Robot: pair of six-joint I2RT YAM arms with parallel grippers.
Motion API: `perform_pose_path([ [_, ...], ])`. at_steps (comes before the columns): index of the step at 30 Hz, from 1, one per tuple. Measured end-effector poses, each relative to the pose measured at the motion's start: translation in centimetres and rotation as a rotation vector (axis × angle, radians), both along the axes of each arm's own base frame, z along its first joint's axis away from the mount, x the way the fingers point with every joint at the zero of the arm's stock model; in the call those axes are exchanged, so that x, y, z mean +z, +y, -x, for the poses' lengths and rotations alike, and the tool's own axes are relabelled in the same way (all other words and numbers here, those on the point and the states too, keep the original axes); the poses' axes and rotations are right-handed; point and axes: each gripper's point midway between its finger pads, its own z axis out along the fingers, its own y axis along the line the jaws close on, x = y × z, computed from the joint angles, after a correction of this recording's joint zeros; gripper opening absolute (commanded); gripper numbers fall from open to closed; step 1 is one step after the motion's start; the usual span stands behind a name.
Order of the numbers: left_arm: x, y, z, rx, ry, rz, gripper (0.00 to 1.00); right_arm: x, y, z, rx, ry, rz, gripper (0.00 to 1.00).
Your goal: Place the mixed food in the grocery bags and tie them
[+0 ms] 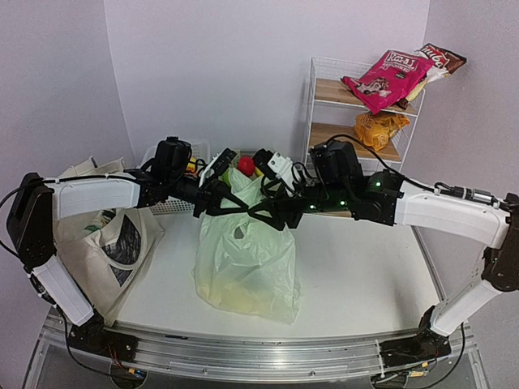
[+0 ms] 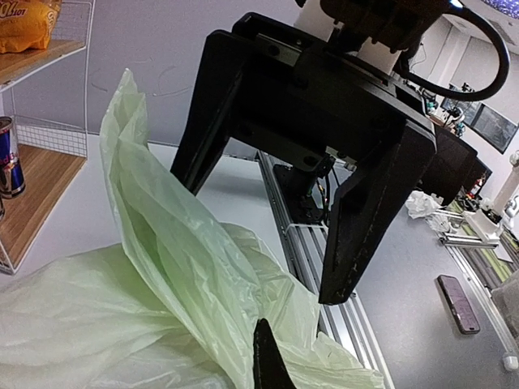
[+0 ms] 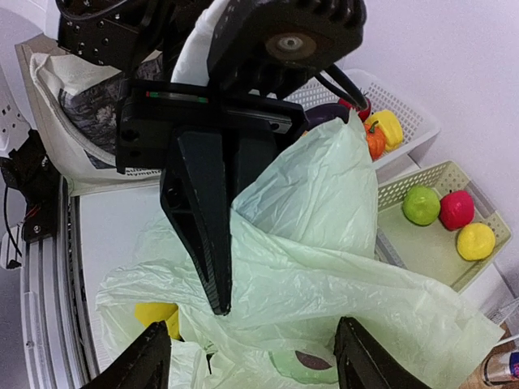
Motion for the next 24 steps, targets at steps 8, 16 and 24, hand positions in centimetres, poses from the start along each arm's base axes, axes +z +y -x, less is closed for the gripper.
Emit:
perform_pose_path([
  [8,1.0,0.1,0.6,-0.054,-0.059,0.025,0.0,-2.4,1.4,-1.5,0.027,0.101,0.005,0.69],
  [16,0.6,0.4,1.1,-0.083,-0.083,0.02,0.0,-3.4,3.0,-1.0,0.1,0.248,-0.027,0.56],
  [24,0.5,0.5,1.2,-0.09,-0.091,0.021,0.0,-3.1,4.6,0.0,0.152,0.373,-0.099,0.35],
])
